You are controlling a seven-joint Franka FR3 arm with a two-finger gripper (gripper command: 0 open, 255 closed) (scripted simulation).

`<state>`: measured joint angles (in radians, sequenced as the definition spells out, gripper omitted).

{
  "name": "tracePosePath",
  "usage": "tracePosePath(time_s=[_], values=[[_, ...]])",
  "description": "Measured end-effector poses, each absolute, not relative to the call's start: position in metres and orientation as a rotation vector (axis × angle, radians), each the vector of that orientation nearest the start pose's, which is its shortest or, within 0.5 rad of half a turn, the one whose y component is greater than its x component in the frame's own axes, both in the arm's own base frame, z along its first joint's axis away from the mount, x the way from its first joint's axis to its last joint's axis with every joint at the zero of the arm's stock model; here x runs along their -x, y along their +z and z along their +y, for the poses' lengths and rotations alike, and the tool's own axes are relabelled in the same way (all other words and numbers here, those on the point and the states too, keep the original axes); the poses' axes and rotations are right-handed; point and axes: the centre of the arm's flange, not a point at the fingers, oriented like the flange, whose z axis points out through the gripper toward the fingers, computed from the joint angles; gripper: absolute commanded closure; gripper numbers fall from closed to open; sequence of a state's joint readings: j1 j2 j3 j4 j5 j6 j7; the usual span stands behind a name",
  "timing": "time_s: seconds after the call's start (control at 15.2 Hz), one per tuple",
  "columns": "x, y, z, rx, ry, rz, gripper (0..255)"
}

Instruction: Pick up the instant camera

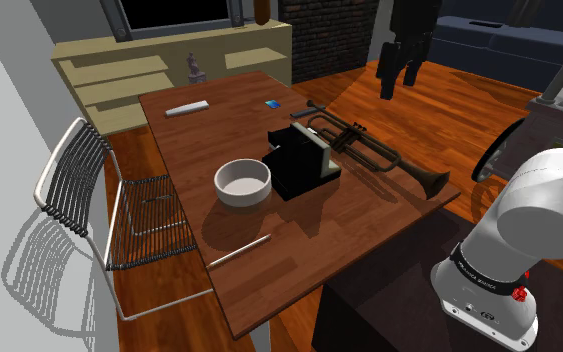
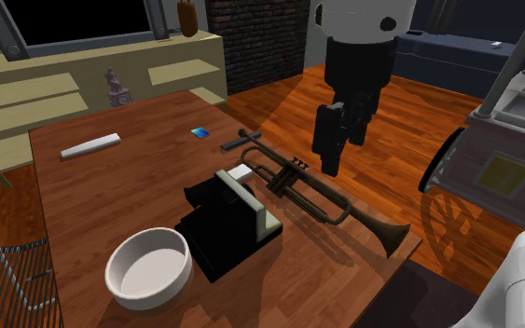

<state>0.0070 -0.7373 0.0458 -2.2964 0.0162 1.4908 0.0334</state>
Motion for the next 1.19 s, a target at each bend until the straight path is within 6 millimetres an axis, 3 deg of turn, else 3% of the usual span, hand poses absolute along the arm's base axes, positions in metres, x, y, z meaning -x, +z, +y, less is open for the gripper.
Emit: tracePosePath(time_s=[0.13,0.26,1.19], values=[[-0.316,0.591,0.024,3.157,0.107,-0.002,0],[-0.328,0.574,0.024,3.157,0.099,0.028,0],[-0.446,0.444,0.025,3.144,0.022,0.288,0]])
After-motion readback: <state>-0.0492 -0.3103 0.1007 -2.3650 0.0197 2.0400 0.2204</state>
